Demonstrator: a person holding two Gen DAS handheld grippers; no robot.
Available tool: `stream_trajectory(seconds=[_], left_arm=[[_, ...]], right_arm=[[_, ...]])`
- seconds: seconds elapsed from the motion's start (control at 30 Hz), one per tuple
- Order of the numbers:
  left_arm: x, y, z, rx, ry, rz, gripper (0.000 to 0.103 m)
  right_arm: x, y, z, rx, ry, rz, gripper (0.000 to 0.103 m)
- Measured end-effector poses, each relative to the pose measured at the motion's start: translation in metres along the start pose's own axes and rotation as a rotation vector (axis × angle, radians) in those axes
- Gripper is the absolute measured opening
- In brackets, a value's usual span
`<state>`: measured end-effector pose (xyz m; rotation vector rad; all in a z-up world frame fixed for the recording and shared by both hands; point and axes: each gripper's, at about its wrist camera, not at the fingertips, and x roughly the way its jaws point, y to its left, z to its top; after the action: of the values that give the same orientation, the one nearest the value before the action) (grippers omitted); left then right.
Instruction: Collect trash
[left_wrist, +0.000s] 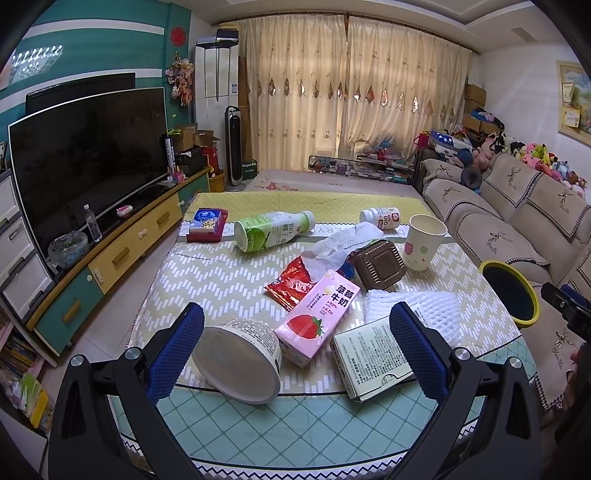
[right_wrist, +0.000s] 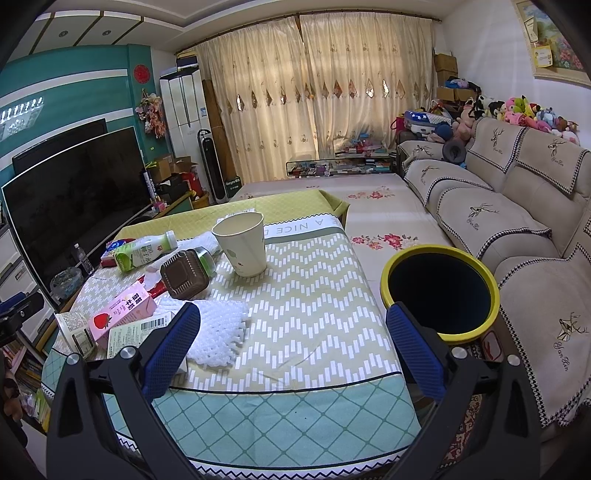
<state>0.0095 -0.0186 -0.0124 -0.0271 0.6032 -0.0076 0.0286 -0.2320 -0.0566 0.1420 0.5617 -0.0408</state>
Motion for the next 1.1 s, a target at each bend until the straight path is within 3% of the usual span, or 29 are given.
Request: stream_trajectory(seconds=[1.1], left_arm=[[0.006, -0.007, -0.001, 0.013, 0.011, -0.011, 0.099]], right_arm=[[0.015, -0.002, -0.005, 0.005, 0.03, -0.003, 0.097]])
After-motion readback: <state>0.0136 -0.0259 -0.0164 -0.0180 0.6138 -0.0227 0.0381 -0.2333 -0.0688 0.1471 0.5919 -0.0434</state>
